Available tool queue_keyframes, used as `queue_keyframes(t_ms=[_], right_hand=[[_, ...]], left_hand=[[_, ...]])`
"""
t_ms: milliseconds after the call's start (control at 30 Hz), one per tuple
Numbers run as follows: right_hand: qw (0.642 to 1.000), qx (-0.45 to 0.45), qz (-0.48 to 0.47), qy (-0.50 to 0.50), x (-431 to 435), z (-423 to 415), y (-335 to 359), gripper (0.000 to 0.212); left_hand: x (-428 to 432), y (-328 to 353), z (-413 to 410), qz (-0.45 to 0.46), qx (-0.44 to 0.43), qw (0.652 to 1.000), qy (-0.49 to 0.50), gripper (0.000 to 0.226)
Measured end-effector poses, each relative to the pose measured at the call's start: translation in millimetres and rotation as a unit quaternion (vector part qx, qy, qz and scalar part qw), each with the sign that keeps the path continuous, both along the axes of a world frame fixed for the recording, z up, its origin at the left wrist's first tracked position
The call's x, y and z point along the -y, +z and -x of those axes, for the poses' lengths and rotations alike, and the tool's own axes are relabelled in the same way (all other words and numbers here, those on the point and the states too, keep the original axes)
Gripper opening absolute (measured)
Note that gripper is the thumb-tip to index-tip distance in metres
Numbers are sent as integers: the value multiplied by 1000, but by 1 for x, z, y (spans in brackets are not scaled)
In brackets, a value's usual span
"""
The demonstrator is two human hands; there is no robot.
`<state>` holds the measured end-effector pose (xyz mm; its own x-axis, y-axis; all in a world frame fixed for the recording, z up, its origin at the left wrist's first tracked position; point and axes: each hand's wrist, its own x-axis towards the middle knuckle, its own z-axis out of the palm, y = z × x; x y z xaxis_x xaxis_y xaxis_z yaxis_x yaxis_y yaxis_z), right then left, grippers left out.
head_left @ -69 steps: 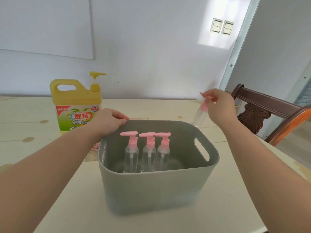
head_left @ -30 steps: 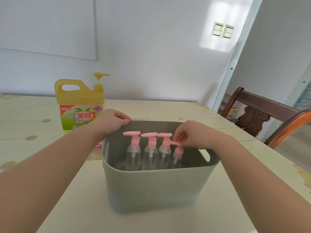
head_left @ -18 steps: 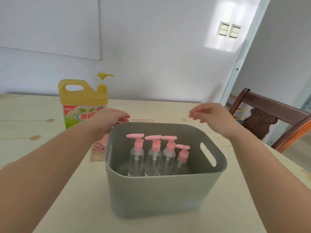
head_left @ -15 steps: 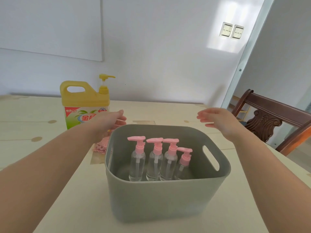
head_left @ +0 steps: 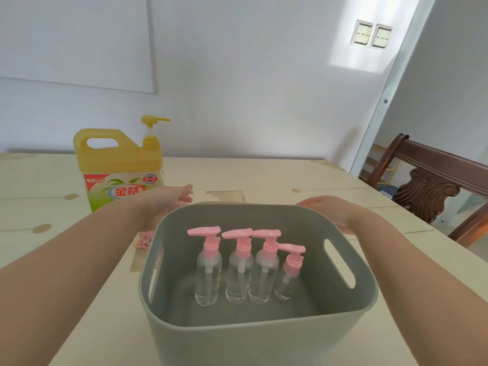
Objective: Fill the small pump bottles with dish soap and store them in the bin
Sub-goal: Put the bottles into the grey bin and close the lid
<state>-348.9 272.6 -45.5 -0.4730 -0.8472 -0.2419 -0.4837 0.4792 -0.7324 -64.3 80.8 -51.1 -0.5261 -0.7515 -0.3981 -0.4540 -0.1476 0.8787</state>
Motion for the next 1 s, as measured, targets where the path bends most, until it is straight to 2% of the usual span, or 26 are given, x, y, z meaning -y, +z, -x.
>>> queue_keyframes(t_ms=[200, 433, 733, 900, 1000], right_hand=[[1000, -1, 11, -2, 12, 12, 25, 20], [998, -49, 5, 42, 45, 6, 60, 18], [985, -140, -52, 91, 113, 0, 63, 24], [977, -163, -90, 107, 145, 10, 47, 23], [968, -180, -127, 118, 158, 16, 31, 25]], left_hand=[[18, 10, 5, 23, -23, 999, -13, 36], [30, 33, 23, 121, -8, 992, -35, 29], [55, 45, 74, 248, 77, 959, -118, 22], [72, 30, 103, 269, 113, 944, -155, 27], [80, 17, 114, 284, 164, 927, -183, 32]])
